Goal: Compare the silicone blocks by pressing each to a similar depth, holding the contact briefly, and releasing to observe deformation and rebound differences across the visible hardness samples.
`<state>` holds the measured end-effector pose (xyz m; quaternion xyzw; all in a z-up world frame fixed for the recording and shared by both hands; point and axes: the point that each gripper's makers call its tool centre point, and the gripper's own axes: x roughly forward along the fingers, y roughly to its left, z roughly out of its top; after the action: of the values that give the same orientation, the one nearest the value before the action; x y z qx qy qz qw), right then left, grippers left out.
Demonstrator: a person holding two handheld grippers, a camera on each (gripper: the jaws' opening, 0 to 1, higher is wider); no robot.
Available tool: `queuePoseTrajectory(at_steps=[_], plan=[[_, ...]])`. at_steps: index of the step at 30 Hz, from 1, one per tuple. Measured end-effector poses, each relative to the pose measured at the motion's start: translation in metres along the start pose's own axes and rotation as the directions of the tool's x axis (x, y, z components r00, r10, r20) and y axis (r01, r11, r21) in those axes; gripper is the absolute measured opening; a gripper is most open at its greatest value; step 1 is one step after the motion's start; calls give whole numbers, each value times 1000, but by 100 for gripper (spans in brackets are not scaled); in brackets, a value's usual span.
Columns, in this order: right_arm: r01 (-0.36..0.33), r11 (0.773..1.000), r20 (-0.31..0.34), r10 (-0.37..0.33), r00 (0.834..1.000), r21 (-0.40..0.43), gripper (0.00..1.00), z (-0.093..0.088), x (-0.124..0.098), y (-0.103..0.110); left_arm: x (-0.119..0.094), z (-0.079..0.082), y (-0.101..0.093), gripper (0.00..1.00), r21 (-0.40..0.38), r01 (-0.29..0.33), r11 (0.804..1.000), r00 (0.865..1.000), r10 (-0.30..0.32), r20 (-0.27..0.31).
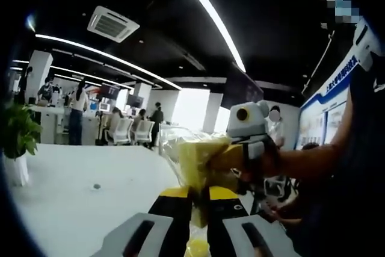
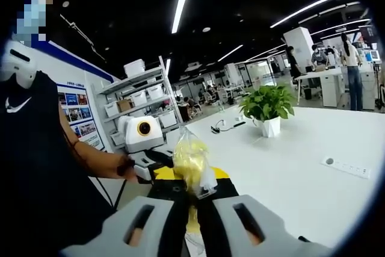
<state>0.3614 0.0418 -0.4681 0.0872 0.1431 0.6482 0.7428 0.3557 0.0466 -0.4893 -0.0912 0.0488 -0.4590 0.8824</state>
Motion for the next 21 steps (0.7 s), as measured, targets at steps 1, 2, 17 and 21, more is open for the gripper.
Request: queuePoseTrajectory(at_steps=[1,2,17,21], plan=[[0,1000,-3,0,1000,0,0,0,0,0,0,0,1,8,-16,3,1000,1000,-3,-2],[0,1000,-4,0,1000,-1,0,0,0,0,0,0,1,8,-53,6,999,1000,-6,-4],[-18,998,75,22,997,-56,5,12,0,3,-1,11,2,0,-50,5,999,1000,-4,19],[21,996,97,-13,995,-82,14,17,0,-4,-1,16,3,0,-76,7,997,999,-4,35]])
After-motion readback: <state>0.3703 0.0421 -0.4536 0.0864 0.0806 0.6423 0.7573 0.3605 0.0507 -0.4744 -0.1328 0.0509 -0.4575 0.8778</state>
